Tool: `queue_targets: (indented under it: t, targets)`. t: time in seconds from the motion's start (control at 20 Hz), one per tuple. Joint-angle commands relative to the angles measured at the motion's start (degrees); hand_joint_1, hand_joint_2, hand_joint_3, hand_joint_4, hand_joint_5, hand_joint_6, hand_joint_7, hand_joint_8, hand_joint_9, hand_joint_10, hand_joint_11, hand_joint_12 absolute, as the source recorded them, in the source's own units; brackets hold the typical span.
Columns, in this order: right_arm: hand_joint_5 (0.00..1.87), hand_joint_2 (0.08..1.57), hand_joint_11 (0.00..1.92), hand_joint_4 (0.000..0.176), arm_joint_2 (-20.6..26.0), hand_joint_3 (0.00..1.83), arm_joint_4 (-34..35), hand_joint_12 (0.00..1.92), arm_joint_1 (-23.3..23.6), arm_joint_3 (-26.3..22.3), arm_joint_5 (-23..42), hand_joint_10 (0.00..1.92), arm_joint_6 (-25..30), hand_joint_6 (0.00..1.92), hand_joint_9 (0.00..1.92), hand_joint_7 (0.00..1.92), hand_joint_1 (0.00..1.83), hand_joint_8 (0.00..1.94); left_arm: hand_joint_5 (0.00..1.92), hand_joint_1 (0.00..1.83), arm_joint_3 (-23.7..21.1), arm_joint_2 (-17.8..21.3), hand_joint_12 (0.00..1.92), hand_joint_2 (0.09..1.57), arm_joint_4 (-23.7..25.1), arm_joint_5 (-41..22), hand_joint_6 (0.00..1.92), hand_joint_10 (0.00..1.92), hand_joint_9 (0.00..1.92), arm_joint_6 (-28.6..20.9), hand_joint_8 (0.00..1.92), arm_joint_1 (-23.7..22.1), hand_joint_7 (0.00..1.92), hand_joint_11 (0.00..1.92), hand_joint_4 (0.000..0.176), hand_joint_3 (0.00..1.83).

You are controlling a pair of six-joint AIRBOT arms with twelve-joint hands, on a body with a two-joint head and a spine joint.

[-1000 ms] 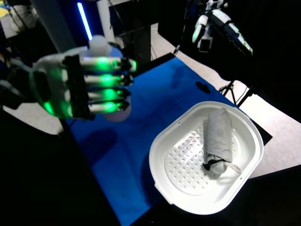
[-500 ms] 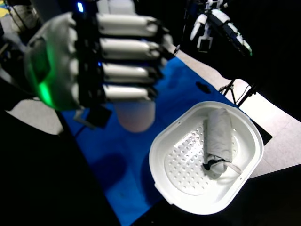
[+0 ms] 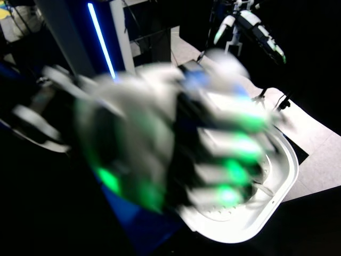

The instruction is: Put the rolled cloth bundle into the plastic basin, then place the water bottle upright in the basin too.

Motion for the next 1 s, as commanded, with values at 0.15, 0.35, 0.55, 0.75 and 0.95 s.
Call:
queue_targets:
  t: [0.15,0.35,0.55,0.75,0.95]
  targets:
    - [0.64,1.15,0.84,0.0,-2.6,0.0,3.35,1.92,1.53,4.36,6.61,1.84,1.13,1.5,0.77,0.69,1.21,1.62,0.09,0.5,1.51,-1.44,0.0,0.85,1.51,-6.29,0.0,0.0,0.0,-1.22,0.0,-1.96,0.0,0.0,0.176,0.0]
    - [0.55,1.16,0.92,0.0,-5.27,0.0,4.04,1.77,0.17,7.59,6.63,1.57,1.14,1.58,0.87,0.86,1.34,1.26,0.08,0.49,2.76,-2.68,0.0,0.84,2.63,-6.18,0.0,0.0,0.0,-2.27,0.0,-3.06,0.0,0.0,0.176,0.0]
    - [0.55,1.13,0.75,0.0,-6.24,0.0,4.19,1.91,-2.83,8.3,7.55,1.75,1.21,1.59,0.72,0.71,1.29,1.5,0.08,0.5,3.33,-3.5,0.0,0.84,3.78,-5.92,0.0,0.0,0.0,-2.69,0.0,-4.37,0.0,0.0,0.176,0.0]
    - [0.8,1.2,1.0,0.0,-7.37,0.0,5.01,1.92,-5.89,8.99,8.69,1.76,5.21,1.29,0.93,0.8,1.12,1.55,0.07,0.51,3.4,-3.61,0.0,0.85,3.91,-5.73,0.0,0.0,0.0,-2.94,0.0,-4.47,0.0,0.0,0.176,0.0]
    - [0.79,1.21,1.08,0.0,-8.09,0.0,5.17,1.92,-7.31,8.77,8.67,1.73,5.24,1.3,0.98,0.76,1.12,1.55,0.08,0.51,3.37,-3.75,0.0,0.85,3.83,-5.84,0.0,0.0,0.0,-2.96,0.0,-4.47,0.0,0.0,0.176,0.0]
